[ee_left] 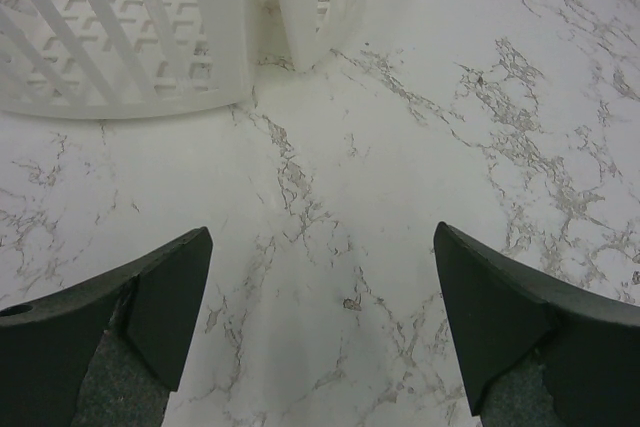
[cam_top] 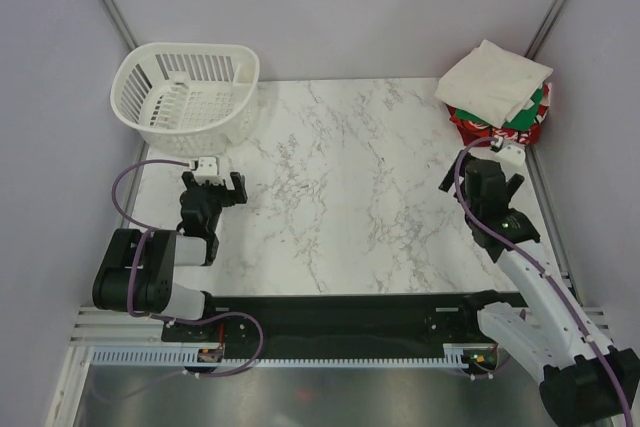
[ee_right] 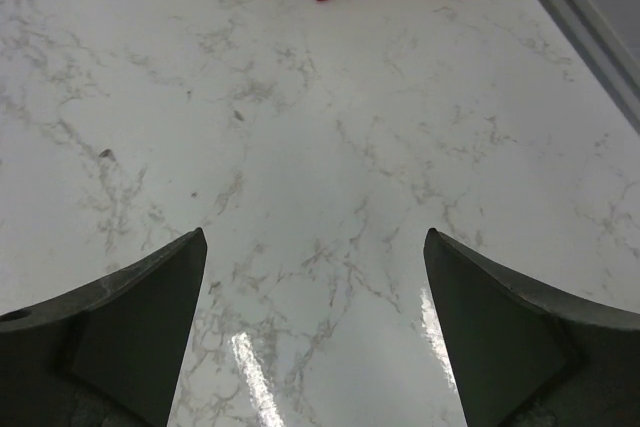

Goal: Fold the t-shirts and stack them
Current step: Neatly place the folded tshirt to the corner

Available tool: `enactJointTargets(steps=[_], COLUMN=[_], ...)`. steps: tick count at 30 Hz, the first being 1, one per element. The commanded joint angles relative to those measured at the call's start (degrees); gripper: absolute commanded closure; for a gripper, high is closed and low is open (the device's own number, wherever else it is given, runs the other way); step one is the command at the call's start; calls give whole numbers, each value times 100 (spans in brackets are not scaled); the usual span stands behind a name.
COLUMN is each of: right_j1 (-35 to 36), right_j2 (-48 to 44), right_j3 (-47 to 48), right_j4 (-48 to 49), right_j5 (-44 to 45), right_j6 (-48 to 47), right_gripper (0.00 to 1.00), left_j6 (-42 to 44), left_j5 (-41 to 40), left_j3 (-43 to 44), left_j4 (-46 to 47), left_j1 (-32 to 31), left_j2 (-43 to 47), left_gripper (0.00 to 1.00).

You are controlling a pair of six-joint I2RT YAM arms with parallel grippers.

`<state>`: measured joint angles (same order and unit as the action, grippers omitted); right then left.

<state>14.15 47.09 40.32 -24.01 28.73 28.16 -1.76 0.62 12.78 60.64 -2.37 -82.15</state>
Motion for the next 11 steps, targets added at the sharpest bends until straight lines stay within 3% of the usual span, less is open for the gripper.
enactJointTargets(steps=[1, 5, 11], right_j1=[17, 0, -18], right_j2=[396, 1124, 1549], right_j3=[371, 276, 47], right_j4=[221, 851, 2075], right_j5=[1246, 1872, 1654], right_j6=[-92, 40, -722], right_gripper=[2, 2, 2], left_j6=[132, 132, 132], left_j5=[87, 87, 87], left_j3=[-12, -12, -12], left_j4=[448, 448, 448], left_j1=[0, 9, 9], left_j2=[-3, 6, -11], left_gripper=[0, 0, 0])
